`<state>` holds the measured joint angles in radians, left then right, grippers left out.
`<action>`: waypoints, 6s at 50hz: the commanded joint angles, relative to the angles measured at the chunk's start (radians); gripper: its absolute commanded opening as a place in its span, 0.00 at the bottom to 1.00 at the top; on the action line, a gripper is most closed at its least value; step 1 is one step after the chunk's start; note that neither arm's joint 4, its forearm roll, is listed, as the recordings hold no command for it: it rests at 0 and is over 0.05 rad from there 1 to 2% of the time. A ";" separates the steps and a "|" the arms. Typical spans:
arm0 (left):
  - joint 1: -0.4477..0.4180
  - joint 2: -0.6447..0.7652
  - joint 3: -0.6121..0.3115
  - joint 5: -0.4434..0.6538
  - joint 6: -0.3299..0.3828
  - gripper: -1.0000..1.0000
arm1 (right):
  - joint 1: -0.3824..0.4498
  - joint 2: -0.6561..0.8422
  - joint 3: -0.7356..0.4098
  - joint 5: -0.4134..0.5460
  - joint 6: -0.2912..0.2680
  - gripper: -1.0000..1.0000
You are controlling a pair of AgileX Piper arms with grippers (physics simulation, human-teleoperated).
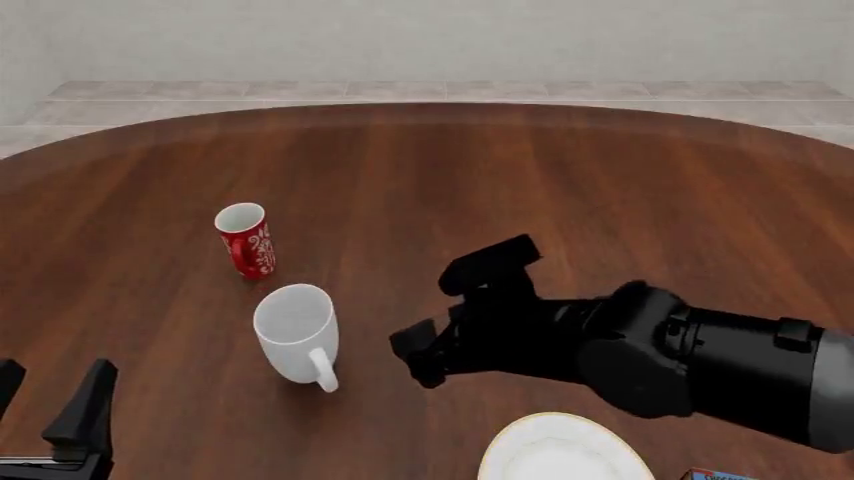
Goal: Put the white mug on the plate.
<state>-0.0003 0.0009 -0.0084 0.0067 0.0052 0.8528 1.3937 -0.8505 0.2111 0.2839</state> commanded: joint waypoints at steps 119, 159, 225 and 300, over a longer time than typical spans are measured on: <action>0.000 0.000 0.000 0.000 0.000 1.00 | 0.131 0.506 -0.233 -0.167 0.066 1.00; 0.000 0.000 0.000 0.000 0.000 1.00 | 0.137 0.591 -0.305 -0.163 0.071 1.00; 0.000 0.000 0.000 0.000 0.000 1.00 | 0.127 0.483 -0.317 -0.043 0.009 0.00; 0.000 0.000 0.000 0.000 0.000 1.00 | 0.027 0.035 0.024 0.041 -0.024 0.00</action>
<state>-0.0003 0.0009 -0.0084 0.0067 0.0052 0.8865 1.4731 -0.8713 0.2620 0.2473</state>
